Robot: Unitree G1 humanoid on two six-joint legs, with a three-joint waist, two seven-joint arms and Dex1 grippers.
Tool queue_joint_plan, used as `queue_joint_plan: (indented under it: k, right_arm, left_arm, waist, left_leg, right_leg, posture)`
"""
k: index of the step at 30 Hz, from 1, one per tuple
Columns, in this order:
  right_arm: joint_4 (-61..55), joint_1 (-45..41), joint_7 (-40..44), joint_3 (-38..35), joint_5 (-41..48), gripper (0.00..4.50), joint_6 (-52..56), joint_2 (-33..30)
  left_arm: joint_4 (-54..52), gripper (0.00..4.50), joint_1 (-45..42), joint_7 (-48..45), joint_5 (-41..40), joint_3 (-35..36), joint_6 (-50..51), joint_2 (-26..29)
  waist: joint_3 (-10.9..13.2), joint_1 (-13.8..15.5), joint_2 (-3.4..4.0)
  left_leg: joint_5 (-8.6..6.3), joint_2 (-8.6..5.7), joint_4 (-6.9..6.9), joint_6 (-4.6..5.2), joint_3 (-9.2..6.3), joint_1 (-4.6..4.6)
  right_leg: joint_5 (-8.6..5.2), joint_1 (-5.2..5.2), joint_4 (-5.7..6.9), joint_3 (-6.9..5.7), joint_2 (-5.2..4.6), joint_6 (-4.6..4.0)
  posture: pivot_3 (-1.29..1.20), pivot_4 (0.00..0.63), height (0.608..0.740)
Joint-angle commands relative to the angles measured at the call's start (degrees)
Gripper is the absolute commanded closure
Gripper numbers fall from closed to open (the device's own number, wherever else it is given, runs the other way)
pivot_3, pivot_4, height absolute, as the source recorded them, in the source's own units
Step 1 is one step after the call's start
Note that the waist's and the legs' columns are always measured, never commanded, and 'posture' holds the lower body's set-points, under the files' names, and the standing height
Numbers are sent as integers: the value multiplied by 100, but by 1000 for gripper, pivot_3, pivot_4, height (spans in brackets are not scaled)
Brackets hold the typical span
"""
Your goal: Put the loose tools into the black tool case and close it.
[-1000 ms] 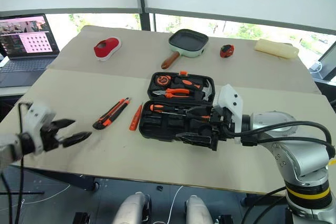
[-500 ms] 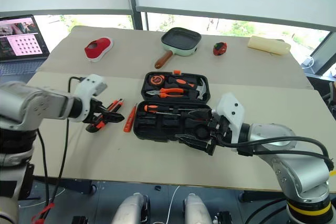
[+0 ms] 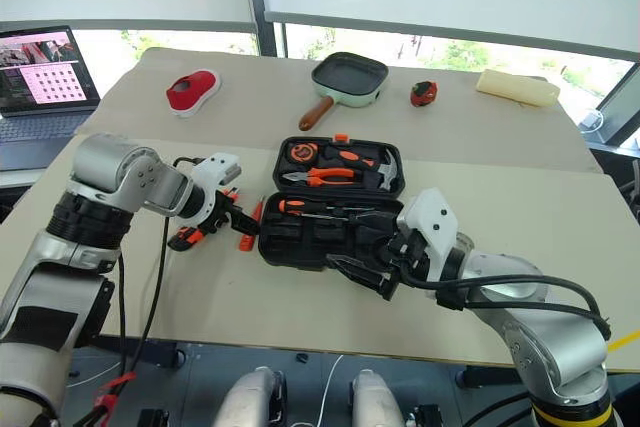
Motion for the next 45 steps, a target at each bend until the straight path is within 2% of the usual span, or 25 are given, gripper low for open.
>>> queue_joint_plan:
  k: [1, 3, 9, 12, 17, 21, 24, 27, 30, 32, 36, 41, 45]
  right_arm:
    - [-281, 16, -116, -243, 198, 0, -150, 8]
    - [-302, 36, -146, -261, 232, 0, -146, -1]
    - [-333, 88, -167, -296, 318, 0, -148, -102]
    - [-339, 100, -191, -323, 365, 0, -125, -136]
    - [-377, 174, -237, -365, 406, 0, -87, -174]
    - [-411, 329, -225, -446, 452, 0, -29, -295]
    - [-407, 526, -92, -551, 467, 0, -11, -569]
    - [-363, 659, -57, -678, 530, 0, -27, -744]
    - [-314, 727, -76, -773, 639, 0, 32, -834]
    - [-291, 734, -88, -788, 649, 0, 48, -873]
    - [-220, 742, -112, -854, 788, 0, 170, -971]
    - [-257, 737, -202, -836, 688, 0, 127, -1046]
    - [-385, 802, -347, -802, 748, 0, 127, -977]
  left_arm:
    - [193, 518, 18, -58, 178, -300, 24, -196]
    - [308, 1000, -9, -80, 333, -307, 24, -320]
    - [723, 3168, -155, -265, 671, -336, 14, -666]
    - [857, 4084, -183, -414, 813, -387, -125, -550]
    - [722, 4098, -158, -800, 917, -404, -281, -61]
    - [-45, 4098, -119, -1449, 923, -527, -880, 615]
    - [-698, 4098, -21, -2420, 1240, -710, -2545, 1165]
    - [-991, 4098, 348, -3251, 1934, -896, -4828, 1630]
    - [-776, 4098, 467, -4340, 1818, -590, -6343, 1435]
    - [-622, 4098, 438, -4793, 1842, -542, -6822, 1288]
    - [121, 4098, 27, -5610, 2528, -1128, -7884, 636]
    - [1014, 4098, -306, -6119, 3339, -1568, -8639, 63]
    - [1662, 4098, -572, -6075, 3813, -1659, -8639, -418]
  waist:
    - [-2, 17, 4]
    - [-4, 31, 6]
    - [-6, 87, 10]
    - [-7, 94, 11]
    - [-9, 68, 15]
    - [-3, -5, 10]
    - [2, -18, 6]
    - [1, 0, 7]
    - [1, 45, 7]
    - [2, 98, 6]
    - [2, 122, 4]
    - [2, 67, 4]
    - [2, 38, 4]
  left_leg:
    - [0, -2, 0, 0, 0, 0]
    - [0, -4, 1, 0, 2, 2]
    - [0, -10, 2, 0, 1, 2]
    - [0, -14, 3, 1, -2, 2]
    - [0, -13, 3, 1, -4, 2]
    - [0, -8, 1, 0, -4, -2]
    - [0, -3, 0, 0, -4, -9]
    - [0, -5, 1, 0, 1, -10]
    - [0, -4, 1, 0, 6, -8]
    - [0, -5, 5, 1, 8, -9]
    - [0, -5, 14, 4, 6, -20]
    - [-2, -8, 21, 9, 0, -31]
    - [-3, -2, 20, 11, -7, -34]
  right_leg:
    - [0, 0, 0, 0, -1, 0]
    - [0, 2, 0, 1, -3, 1]
    - [-1, 4, -1, 0, -7, 3]
    - [-2, 7, -1, 0, -10, 5]
    - [-2, 4, 1, 0, -9, 5]
    - [-3, -3, 0, 2, -6, 4]
    - [-3, -9, 1, 1, -1, 2]
    - [-3, -6, -6, 0, -6, 2]
    - [-2, -1, -11, 0, -8, 0]
    - [-2, 0, -11, 0, -9, 0]
    - [0, 3, -20, -3, -8, 4]
    - [2, 3, -28, -3, -6, 8]
    - [2, -3, -24, -1, 4, 9]
  posture:
    - [0, 150, 740]
    - [0, 150, 740]
    - [0, 150, 740]
    - [0, 150, 740]
    - [0, 150, 740]
    - [0, 150, 740]
    - [0, 150, 740]
    - [0, 150, 740]
    - [0, 150, 740]
    - [0, 150, 740]
    - [0, 150, 740]
    - [0, 150, 740]
    - [0, 150, 740]
